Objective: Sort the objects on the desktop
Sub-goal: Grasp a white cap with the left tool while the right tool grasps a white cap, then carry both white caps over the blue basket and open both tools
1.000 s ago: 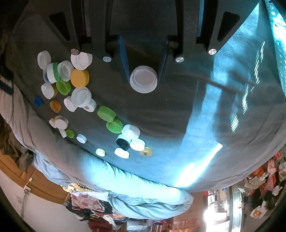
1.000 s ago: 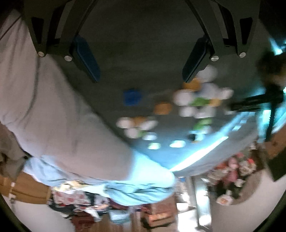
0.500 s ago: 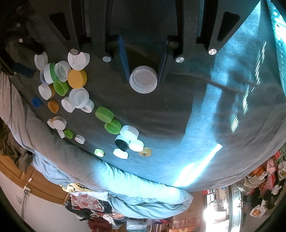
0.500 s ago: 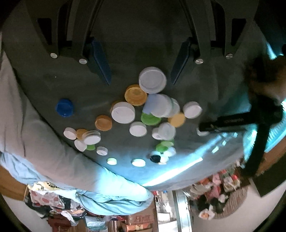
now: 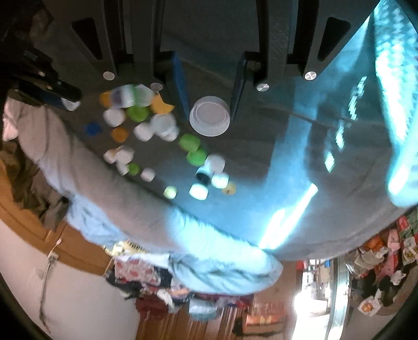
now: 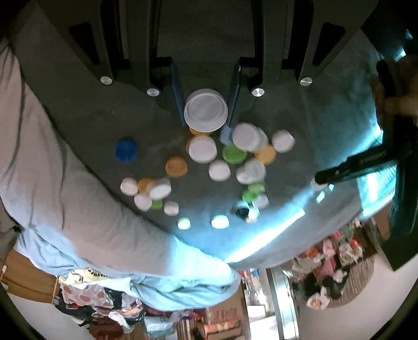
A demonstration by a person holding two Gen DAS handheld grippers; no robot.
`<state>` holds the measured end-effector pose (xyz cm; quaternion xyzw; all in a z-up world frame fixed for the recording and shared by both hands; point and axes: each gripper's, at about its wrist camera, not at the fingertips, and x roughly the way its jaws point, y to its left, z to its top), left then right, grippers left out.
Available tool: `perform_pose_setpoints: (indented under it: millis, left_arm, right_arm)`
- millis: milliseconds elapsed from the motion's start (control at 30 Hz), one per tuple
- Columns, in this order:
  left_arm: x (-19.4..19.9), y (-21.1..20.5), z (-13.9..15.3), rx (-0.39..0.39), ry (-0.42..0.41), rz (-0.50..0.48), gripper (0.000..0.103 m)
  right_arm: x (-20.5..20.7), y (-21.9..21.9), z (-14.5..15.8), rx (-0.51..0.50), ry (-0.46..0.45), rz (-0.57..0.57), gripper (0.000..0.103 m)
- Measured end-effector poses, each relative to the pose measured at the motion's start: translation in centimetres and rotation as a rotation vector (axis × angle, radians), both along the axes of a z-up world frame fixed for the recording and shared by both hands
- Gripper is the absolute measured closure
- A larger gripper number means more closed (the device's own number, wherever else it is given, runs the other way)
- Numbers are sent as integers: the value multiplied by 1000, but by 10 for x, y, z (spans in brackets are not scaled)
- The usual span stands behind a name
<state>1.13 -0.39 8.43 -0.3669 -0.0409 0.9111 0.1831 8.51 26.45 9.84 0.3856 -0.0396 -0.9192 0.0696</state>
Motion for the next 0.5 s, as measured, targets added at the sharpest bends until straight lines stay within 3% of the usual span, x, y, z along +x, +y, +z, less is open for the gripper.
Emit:
perform_pose_setpoints:
  millis: [233, 500]
  left_arm:
    - [34, -24, 72, 47, 95, 34, 69]
    - [52, -95, 112, 81, 130, 177, 69]
  right_arm:
    - [4, -16, 52, -22, 93, 32, 75]
    - [-15, -72, 109, -8, 181, 134, 75]
